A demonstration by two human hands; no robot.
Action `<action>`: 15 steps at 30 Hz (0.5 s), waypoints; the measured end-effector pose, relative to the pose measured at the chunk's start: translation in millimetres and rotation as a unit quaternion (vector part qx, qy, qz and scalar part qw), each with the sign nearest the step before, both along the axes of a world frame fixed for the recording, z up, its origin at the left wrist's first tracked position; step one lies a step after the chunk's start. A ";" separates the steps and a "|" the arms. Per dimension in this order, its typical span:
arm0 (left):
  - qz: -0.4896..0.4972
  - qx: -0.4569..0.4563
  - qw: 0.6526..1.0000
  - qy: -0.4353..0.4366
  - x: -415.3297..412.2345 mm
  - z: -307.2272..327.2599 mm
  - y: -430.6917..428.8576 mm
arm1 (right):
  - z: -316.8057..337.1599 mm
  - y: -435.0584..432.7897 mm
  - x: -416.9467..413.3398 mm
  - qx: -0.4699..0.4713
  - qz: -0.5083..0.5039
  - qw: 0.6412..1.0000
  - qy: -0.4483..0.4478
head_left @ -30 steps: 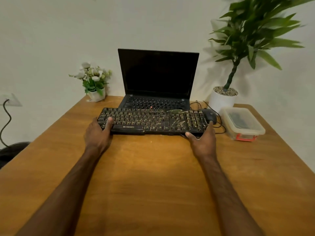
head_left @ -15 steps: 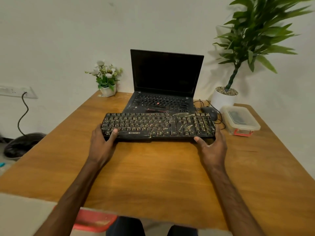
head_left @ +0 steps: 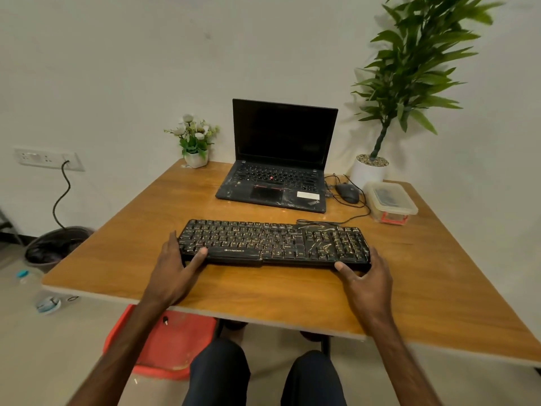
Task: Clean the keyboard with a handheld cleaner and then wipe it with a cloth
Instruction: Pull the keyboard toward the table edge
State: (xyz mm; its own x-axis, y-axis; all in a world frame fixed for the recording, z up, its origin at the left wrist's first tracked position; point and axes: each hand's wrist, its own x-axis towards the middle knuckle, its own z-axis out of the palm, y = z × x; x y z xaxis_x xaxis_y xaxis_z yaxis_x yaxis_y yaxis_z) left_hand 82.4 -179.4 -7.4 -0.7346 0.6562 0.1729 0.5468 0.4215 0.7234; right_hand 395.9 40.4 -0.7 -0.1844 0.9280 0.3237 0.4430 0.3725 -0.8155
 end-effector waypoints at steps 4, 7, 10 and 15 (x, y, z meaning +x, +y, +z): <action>-0.009 -0.037 0.999 0.035 7.3 0.7 -6.1 | -2.8 -4.8 6.2 0.016 0.011 0.999 -0.030; -0.011 -0.042 0.997 0.060 9.9 -0.1 -4.6 | -3.4 -8.2 5.5 0.011 0.019 0.998 -0.053; -0.026 -0.038 0.995 0.092 10.0 -4.4 -2.5 | -3.9 -13.4 5.4 0.011 0.011 0.998 -0.068; 0.008 -0.055 0.975 0.215 22.4 -9.4 11.1 | 1.6 -15.4 9.9 0.004 -0.028 0.999 -0.031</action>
State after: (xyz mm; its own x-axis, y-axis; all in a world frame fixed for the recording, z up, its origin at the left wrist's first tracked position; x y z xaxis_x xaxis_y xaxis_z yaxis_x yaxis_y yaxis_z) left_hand 104.8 -168.4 -16.9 -0.6205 0.6769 0.3960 0.7819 0.4953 0.3785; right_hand 405.8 25.0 0.9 -0.1531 0.9350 0.3199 0.5131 0.3519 -0.7829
